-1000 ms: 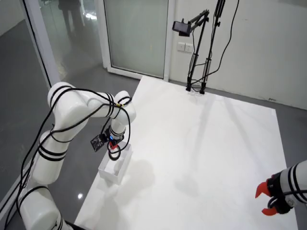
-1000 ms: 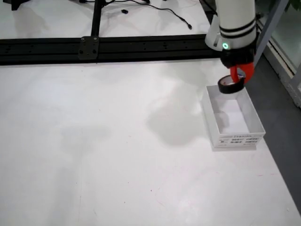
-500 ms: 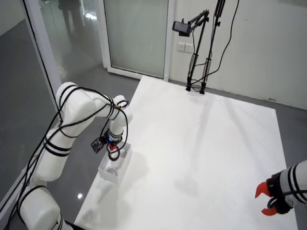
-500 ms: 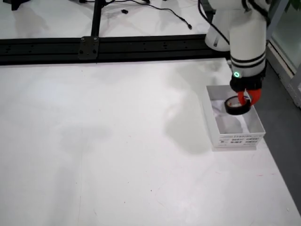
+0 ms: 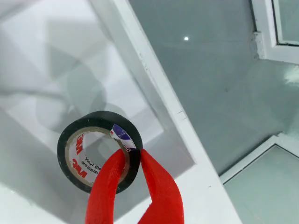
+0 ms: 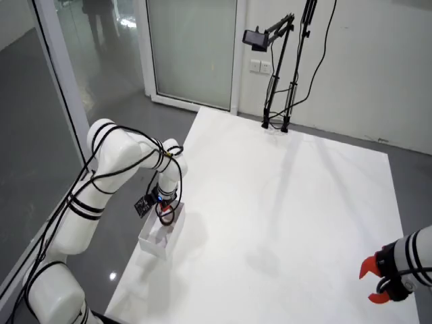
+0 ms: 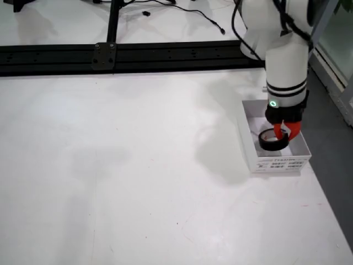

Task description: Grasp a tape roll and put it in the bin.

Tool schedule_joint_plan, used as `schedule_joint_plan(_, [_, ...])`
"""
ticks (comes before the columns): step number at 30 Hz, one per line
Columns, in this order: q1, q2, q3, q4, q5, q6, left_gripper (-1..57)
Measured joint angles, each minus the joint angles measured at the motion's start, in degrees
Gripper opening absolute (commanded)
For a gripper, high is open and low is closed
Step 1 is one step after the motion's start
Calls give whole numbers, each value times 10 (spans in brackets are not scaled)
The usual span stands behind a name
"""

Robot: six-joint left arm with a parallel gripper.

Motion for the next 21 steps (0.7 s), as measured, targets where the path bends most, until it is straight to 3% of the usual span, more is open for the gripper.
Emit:
schedule_joint_plan(3, [-2, 5, -1, 0, -3, 0, 7])
schedule_joint_plan(8, [-6, 9, 0, -4, -5, 0, 214])
schedule_joint_plan(12, [-8, 10, 3, -7, -4, 1, 273])
schedule_joint_plan(16, [-11, 11, 6, -10, -1, 1, 264])
schedule_joint_plan(19, [-12, 11, 7, -12, 3, 1, 172])
schedule_joint_plan(21, [-12, 11, 8, -14, 5, 1, 66])
